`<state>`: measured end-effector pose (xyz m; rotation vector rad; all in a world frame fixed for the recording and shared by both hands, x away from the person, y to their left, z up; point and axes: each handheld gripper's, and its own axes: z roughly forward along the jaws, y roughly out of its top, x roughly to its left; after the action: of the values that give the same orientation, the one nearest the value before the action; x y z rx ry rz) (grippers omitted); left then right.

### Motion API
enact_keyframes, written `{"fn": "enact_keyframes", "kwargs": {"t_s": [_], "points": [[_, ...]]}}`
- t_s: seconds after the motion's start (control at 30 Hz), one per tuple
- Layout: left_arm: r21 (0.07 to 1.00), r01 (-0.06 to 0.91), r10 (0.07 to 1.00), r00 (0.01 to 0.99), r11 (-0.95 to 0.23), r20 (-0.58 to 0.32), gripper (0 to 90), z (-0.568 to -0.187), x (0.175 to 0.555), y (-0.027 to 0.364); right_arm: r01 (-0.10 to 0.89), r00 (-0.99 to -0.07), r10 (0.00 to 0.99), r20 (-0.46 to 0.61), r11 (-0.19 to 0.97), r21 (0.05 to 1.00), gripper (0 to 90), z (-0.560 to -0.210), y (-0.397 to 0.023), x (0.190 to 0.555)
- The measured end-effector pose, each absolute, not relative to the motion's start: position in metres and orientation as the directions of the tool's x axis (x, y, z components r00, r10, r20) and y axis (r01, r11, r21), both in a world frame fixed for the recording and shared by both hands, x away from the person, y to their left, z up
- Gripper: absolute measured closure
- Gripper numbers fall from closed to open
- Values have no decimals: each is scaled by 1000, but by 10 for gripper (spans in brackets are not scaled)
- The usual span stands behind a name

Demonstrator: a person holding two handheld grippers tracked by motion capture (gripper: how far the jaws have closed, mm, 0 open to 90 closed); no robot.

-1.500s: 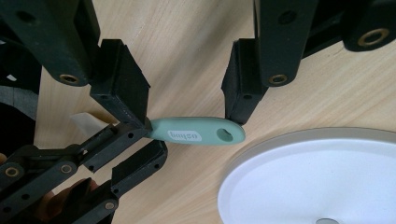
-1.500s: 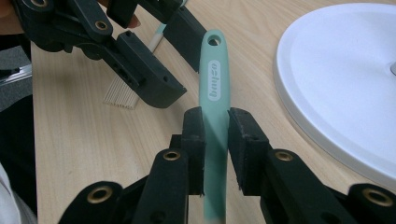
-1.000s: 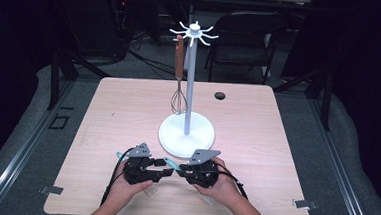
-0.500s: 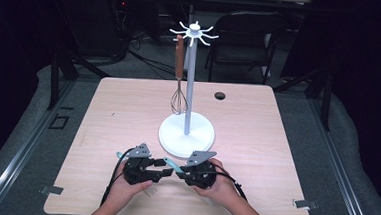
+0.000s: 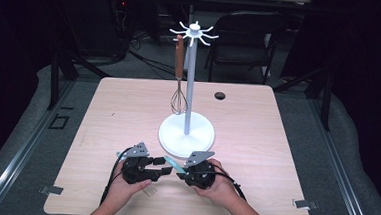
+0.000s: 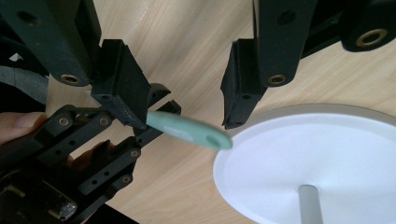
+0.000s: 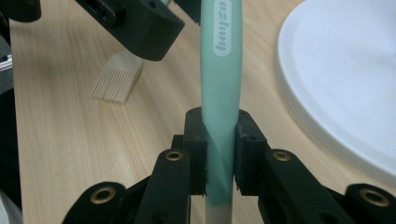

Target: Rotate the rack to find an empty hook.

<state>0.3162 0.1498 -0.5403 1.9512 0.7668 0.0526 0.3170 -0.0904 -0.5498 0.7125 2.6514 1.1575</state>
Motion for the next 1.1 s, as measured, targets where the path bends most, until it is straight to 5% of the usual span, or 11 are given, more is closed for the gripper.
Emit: {"fn": "enact_keyframes", "kwargs": {"t_s": [0.5, 0.8, 1.0, 1.1], "points": [[858, 436, 583, 784, -271, -215, 493, -508, 311, 164, 277, -856, 517, 2, 456, 846, 780, -511, -92, 317], [875, 428, 548, 799, -229, -248, 498, -483, 315, 148, 256, -851, 526, -9, 428, 867, 780, -512, -98, 312], [874, 435, 510, 814, -216, -279, 597, -470, 319, 127, 249, -848, 529, -18, 428, 869, 779, -513, -96, 310], [869, 434, 517, 814, -237, -265, 725, -468, 320, 118, 248, -845, 535, -26, 434, 866, 778, -513, -96, 310]]}}
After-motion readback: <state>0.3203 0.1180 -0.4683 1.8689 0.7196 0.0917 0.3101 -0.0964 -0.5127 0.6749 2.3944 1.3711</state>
